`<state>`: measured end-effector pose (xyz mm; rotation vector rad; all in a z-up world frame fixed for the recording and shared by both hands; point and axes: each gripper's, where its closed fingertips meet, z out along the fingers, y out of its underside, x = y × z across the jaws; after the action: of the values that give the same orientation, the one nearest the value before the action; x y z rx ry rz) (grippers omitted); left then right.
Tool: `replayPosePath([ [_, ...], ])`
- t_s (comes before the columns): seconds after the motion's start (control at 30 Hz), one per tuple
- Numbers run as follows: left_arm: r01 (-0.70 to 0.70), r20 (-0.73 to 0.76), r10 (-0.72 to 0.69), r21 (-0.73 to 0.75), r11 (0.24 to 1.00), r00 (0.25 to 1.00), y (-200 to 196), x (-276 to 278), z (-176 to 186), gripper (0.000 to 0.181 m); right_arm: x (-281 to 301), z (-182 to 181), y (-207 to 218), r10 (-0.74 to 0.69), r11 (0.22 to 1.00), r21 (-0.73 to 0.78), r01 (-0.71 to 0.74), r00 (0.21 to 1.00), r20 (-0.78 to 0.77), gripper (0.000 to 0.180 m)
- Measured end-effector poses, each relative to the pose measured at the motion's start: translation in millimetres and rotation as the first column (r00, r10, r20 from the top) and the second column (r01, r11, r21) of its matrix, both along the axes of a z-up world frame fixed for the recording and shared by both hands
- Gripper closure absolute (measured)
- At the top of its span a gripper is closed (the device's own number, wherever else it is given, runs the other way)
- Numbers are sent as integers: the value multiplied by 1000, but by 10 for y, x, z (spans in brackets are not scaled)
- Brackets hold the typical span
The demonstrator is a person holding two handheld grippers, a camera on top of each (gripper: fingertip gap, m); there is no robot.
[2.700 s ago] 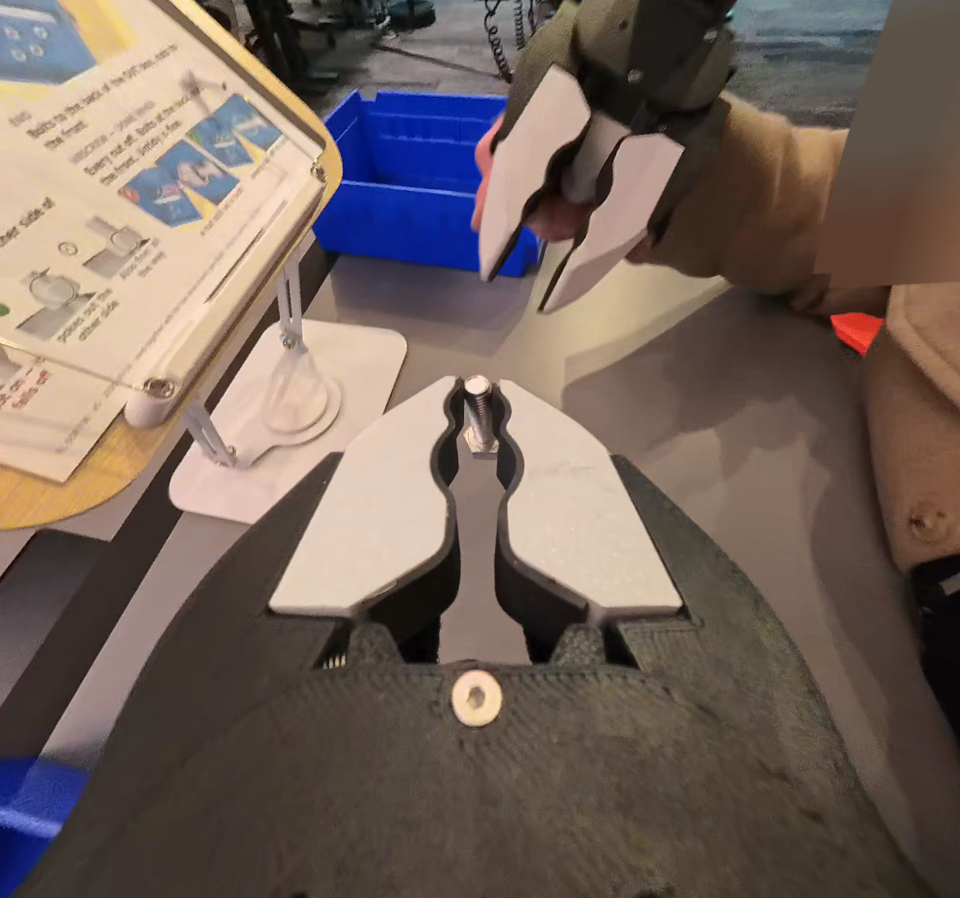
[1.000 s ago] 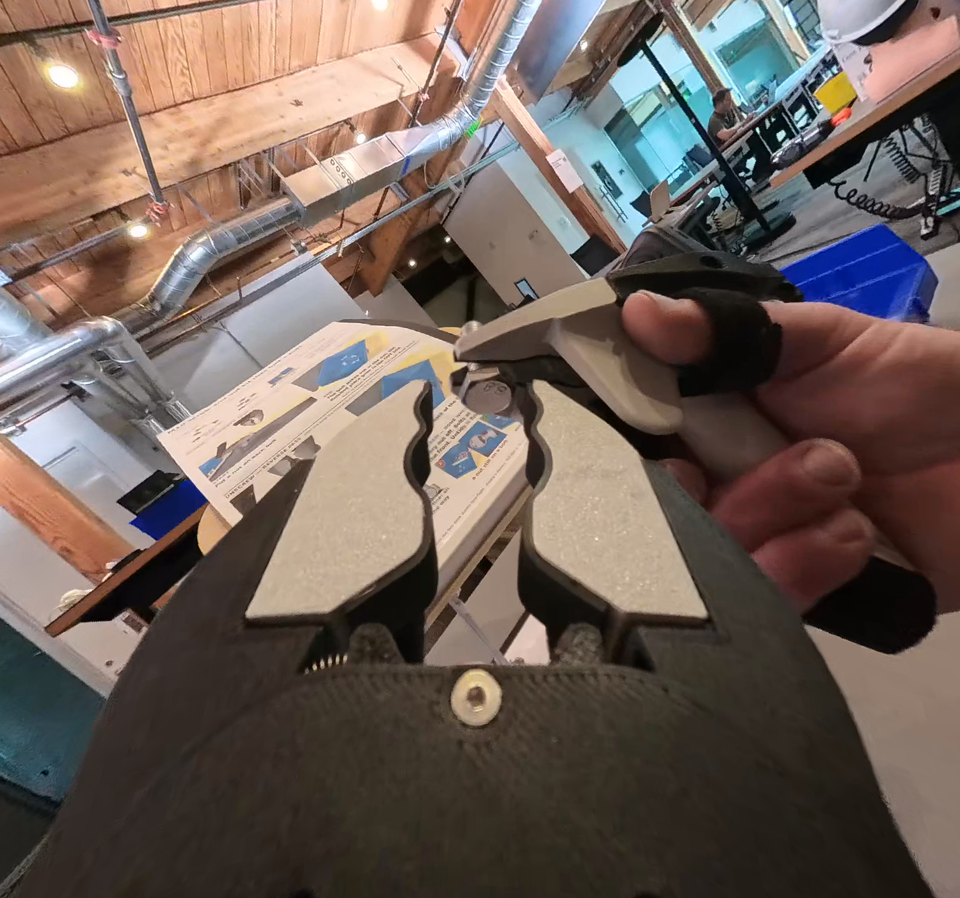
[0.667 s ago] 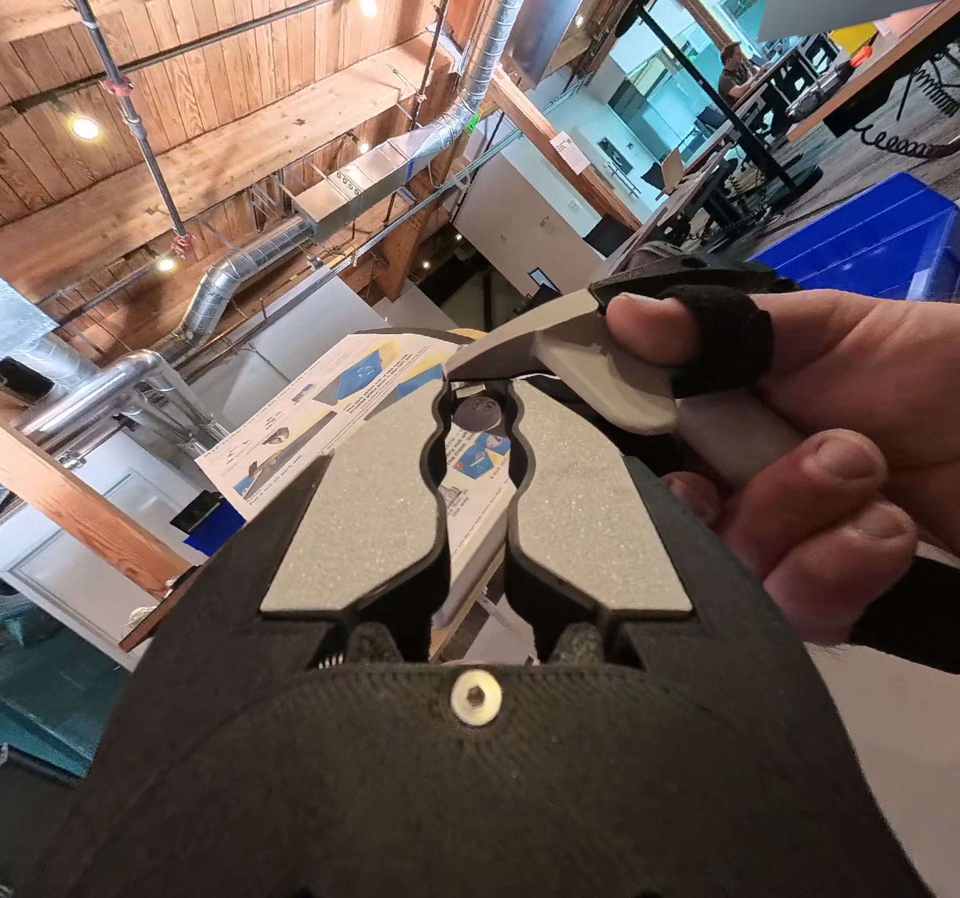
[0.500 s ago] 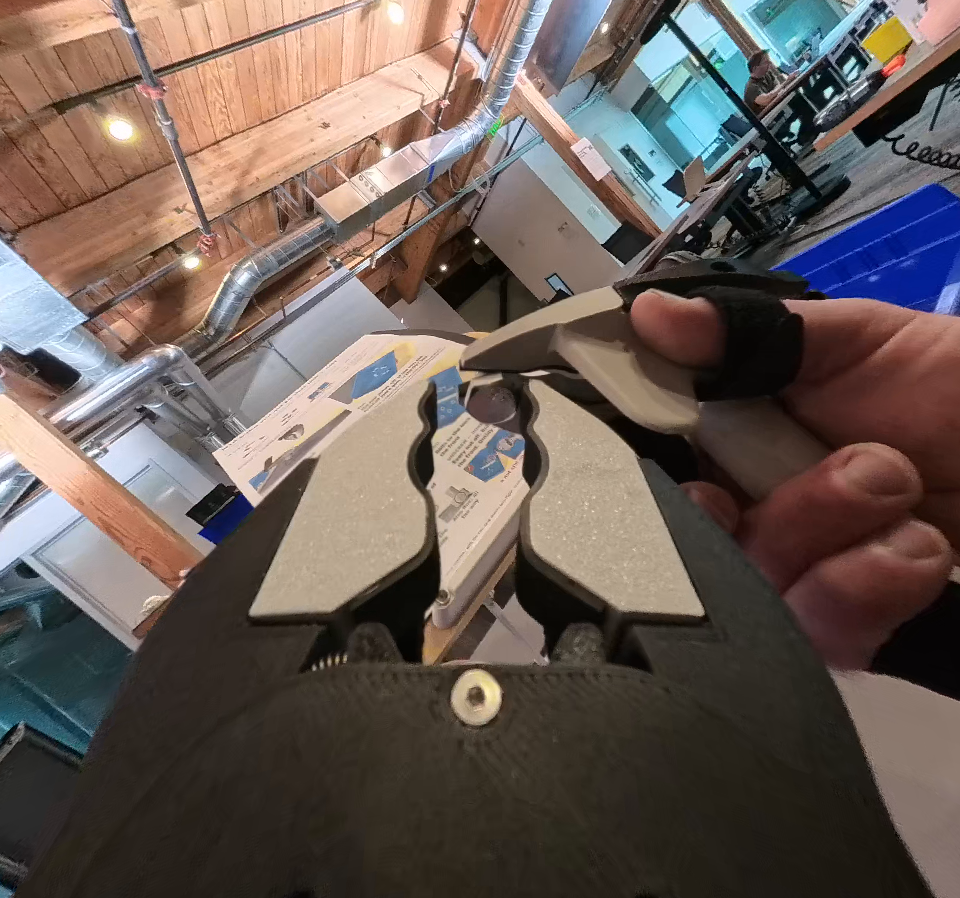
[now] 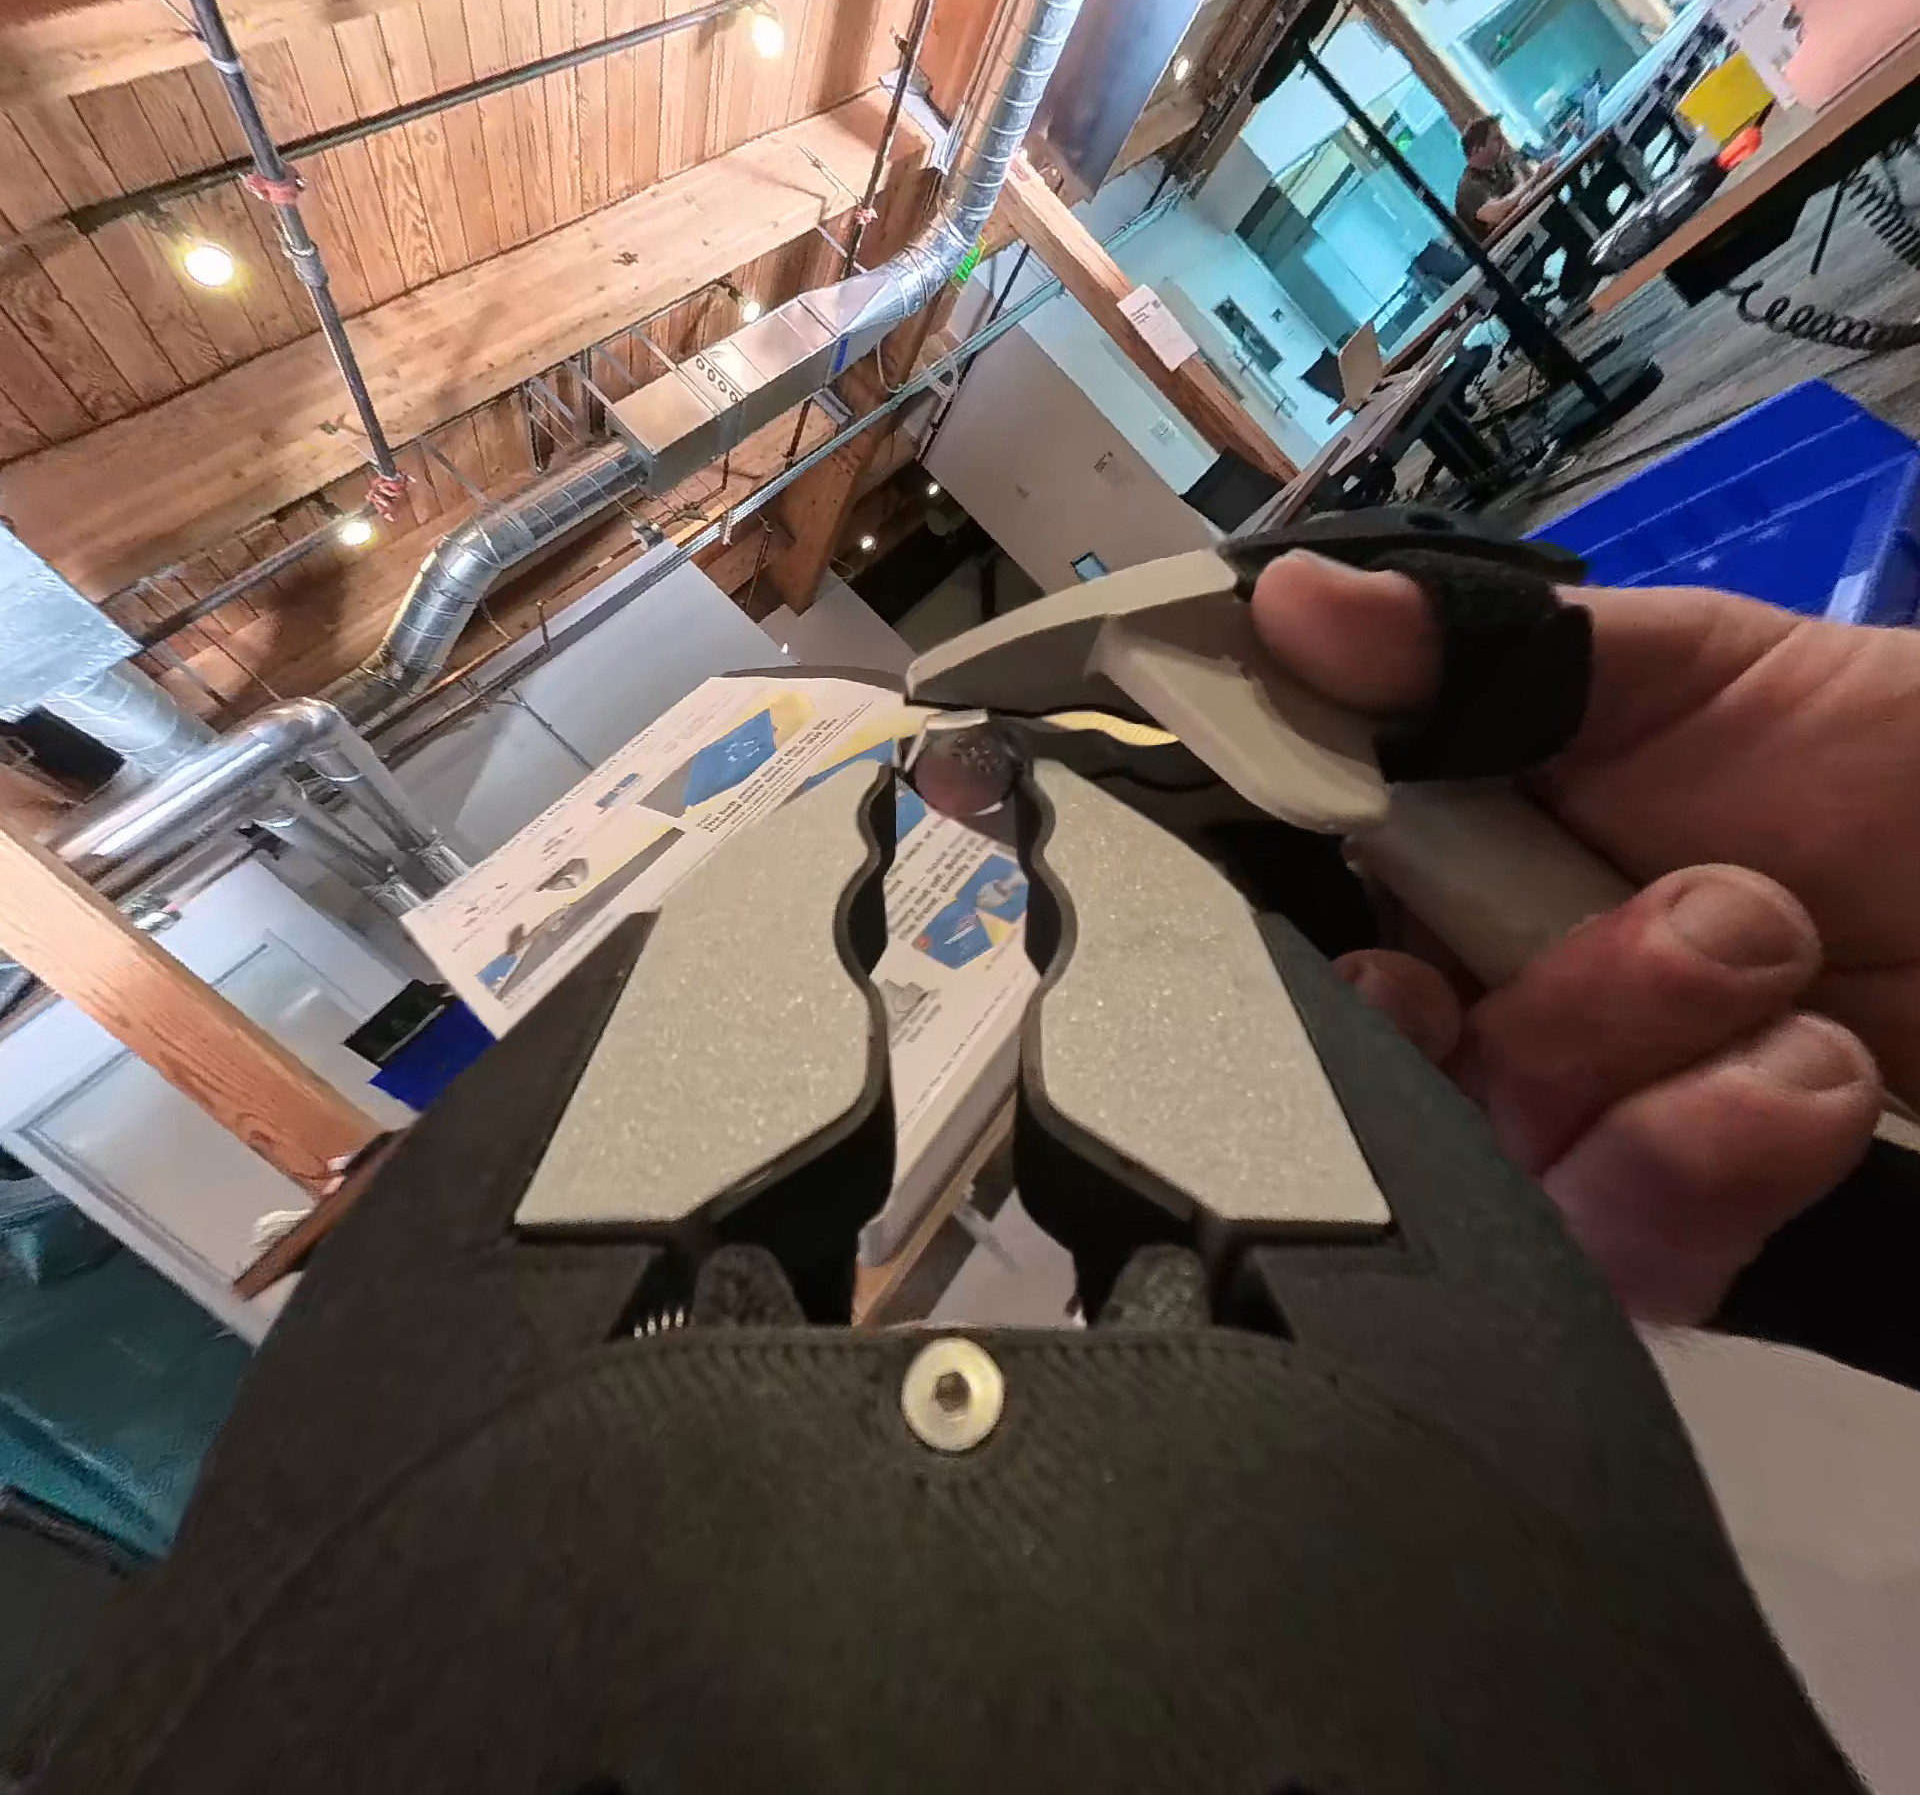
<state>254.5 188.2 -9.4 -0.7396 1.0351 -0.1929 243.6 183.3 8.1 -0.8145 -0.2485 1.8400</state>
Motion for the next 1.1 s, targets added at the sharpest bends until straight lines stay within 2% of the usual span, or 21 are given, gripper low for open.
replayPosePath([
  [0.23,125,76,-115,-147,981,990,-47,27,8,159,39,2,-5,-13,1000,22,13,1000,-14,170],
  [0.43,188,130,-163,-209,960,978,-83,25,26,160,42,24,-37,-19,999,45,20,1000,-12,170],
  [0.63,242,156,-210,-222,945,965,-131,21,45,162,57,34,-50,-10,999,48,12,1000,-26,170],
  [1.1,261,169,-223,-251,932,960,-139,33,41,163,60,16,-54,-3,999,52,5,999,-36,170],
])
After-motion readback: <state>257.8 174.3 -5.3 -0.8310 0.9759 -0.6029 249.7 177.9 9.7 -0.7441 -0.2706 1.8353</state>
